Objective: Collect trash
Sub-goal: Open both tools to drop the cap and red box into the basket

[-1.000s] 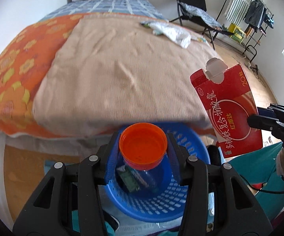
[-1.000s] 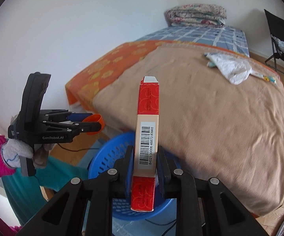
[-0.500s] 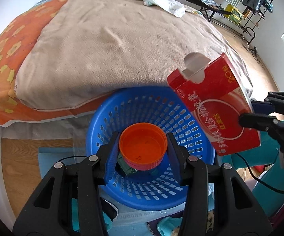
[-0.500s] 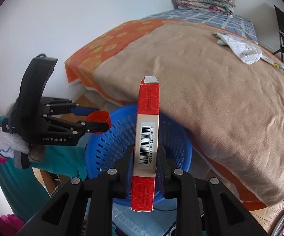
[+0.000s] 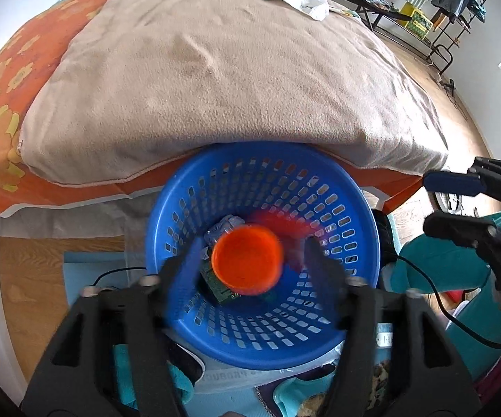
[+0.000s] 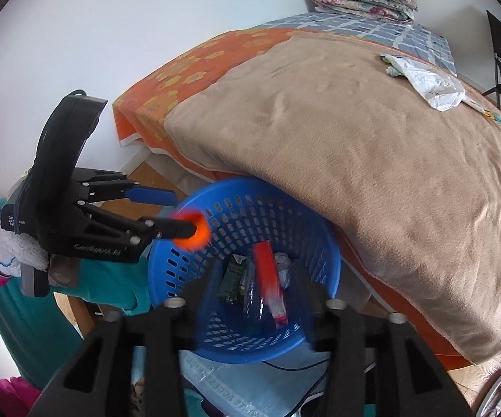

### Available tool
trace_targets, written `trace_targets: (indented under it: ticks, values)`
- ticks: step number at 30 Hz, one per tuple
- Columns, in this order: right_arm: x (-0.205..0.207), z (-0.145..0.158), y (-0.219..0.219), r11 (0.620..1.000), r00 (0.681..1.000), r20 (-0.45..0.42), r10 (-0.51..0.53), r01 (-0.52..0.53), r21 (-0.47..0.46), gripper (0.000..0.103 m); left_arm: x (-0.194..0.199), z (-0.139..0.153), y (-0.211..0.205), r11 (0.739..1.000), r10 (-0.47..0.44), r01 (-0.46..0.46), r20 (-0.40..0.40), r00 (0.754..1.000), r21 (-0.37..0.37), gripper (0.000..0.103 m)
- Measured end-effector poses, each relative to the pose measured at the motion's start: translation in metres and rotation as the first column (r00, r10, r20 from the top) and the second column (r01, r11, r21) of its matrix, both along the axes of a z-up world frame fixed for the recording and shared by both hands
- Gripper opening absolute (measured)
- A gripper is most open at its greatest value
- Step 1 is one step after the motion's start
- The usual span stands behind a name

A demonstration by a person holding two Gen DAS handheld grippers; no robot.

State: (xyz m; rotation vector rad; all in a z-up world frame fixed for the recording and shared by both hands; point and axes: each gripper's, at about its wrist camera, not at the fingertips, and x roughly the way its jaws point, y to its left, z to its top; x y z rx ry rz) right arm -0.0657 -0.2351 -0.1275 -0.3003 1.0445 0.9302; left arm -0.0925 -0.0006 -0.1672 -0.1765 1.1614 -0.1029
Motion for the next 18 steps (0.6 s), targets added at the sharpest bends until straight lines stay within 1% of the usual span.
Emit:
trace_targets:
  ticks: [1, 7, 13, 18]
  values:
    - [0.0001, 0.0009, -0.0003, 1.000, 1.000, 0.006, -0.004, 0.004, 0.001, 0.058, -0.0002, 0.0009, 0.0003, 1.000, 0.002, -0.002, 0.006, 1.000, -0.003, 0.070]
    - [0.0002, 0.0038, -0.0003, 1.000, 0.999, 0.033, -0.012, 0.012, -0.001, 0.070, 0.0004, 0.0010, 0.0016, 1.000, 0.007, -0.007, 0.002, 1.000, 0.001, 0.070]
    - [0.0017, 0.0054, -0.0010, 1.000, 0.998, 0.049, -0.026, 0.026, -0.006, 0.076, 0.0009, 0.0019, 0.0026, 1.000, 0.015, -0.015, 0.008, 1.000, 0.003, 0.070]
    - [0.0033, 0.0092, -0.0027, 0.999, 0.997, 0.071, -0.040, 0.040, -0.005, 0.078, 0.0035, 0.0061, 0.0035, 1.000, 0.023, -0.023, 0.016, 1.000, 0.001, 0.070]
